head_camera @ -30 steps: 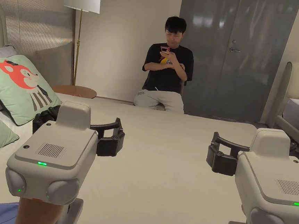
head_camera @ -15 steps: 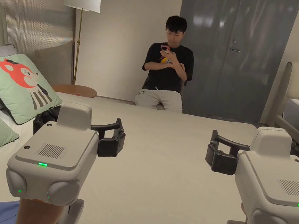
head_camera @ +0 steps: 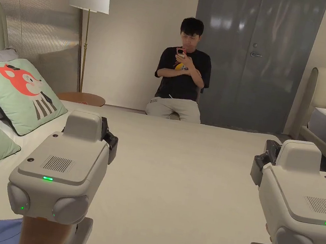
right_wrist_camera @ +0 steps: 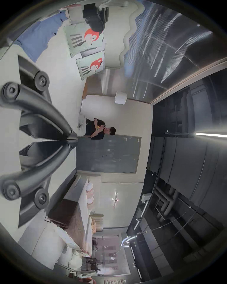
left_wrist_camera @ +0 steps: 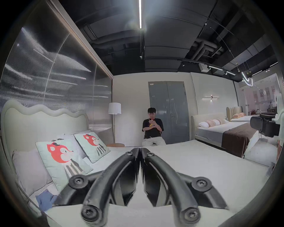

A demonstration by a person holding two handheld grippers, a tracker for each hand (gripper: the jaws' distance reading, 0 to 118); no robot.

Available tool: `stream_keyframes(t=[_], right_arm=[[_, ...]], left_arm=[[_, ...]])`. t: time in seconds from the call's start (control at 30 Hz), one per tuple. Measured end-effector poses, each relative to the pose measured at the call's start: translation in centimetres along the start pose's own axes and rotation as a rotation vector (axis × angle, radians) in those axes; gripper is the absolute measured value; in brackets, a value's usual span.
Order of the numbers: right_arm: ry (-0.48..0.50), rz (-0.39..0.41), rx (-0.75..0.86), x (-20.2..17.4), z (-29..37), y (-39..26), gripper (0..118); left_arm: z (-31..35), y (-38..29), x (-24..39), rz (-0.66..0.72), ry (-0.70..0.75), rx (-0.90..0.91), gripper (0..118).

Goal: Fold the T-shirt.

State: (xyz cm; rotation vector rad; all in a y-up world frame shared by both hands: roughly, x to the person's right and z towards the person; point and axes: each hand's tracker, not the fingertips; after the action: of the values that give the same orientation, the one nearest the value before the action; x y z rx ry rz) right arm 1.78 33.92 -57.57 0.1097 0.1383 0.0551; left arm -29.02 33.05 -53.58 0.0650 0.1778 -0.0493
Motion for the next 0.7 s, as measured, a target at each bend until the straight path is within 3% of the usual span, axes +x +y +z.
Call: stream_keyframes(t=[0.17, 0.33, 0.7], right_arm=[[-0.006, 0.009, 0.004, -0.2, 0.0, -0.3, 0], [0.052, -0.013, 0.013, -2.2, -0.4, 0.1, 0], [0.394, -0.097, 0.014, -15.9, -2.9, -0.1, 0]], left_arm=[[0.2, -0.2, 0.1, 0.0, -0.018, -0.004, 0], [1.2, 0.1, -2.0, 0.002, 0.023, -0.013, 0], [8.7, 0.7, -14.8, -0.019, 0.403, -0.024, 0]])
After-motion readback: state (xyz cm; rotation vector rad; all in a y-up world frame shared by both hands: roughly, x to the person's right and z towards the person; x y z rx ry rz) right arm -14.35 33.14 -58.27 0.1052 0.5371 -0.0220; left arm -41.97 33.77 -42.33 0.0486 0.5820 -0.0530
